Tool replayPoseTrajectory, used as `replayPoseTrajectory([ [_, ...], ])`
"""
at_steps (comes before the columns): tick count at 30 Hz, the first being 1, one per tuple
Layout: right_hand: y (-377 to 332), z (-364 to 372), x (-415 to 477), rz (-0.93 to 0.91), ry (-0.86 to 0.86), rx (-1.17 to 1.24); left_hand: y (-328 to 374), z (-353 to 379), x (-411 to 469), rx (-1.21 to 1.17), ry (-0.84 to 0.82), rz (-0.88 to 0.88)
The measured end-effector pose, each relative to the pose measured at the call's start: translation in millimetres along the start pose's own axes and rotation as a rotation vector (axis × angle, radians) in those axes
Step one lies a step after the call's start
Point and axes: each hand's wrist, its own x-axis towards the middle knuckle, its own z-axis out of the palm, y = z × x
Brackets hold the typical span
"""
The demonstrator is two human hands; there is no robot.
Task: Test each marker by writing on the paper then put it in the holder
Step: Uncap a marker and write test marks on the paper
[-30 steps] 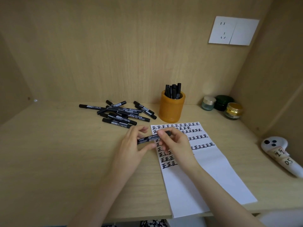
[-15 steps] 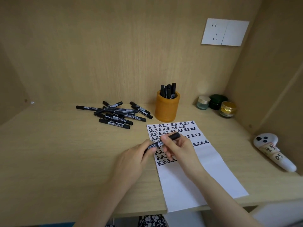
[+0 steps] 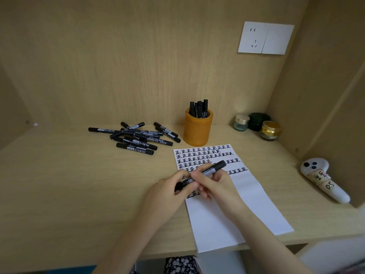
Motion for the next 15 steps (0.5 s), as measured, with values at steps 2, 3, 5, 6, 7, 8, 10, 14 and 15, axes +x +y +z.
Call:
replayPoseTrajectory([
  [2,-3.4,-10.4,1.9,-0.033,0.086,0.051,-0.9,0.5,-2.5,-0.021,0.01,-0.055],
  [3,-5.9,-19.1,3.1,-0.044,0.139,0.073,-1.4,0.8,-4.9,-0.037,0.013,-0.074],
  [5,-9.7,-38.6,4.3,-0.047,0.221,0.089,-5.3,2.3,-10.5,-0.038,0.003,-0.087],
  [6,-10.3,-47.4,4.4,-0.049,0.249,0.068,-7.2,3.2,-13.4,-0.026,-0.01,-0.081],
  [7,-9.5,-54.9,4.0,-0.051,0.276,0.03,-8.8,4.6,-16.5,-0.015,-0.029,-0.074],
  [8,-7.8,-61.2,4.2,-0.05,0.308,-0.015,-9.5,5.8,-18.9,-0.011,-0.047,-0.067],
  [10,-5.2,-69.4,4.2,-0.033,0.366,-0.139,-9.0,7.6,-22.4,0.004,-0.088,-0.049],
  [14,3.1,-76.2,6.3,-0.009,0.442,-0.192,-8.6,8.7,-25.0,0.061,-0.139,-0.036],
  [15,4.6,-77.2,6.8,0.001,0.459,-0.166,-9.8,8.7,-25.3,0.081,-0.143,-0.026],
])
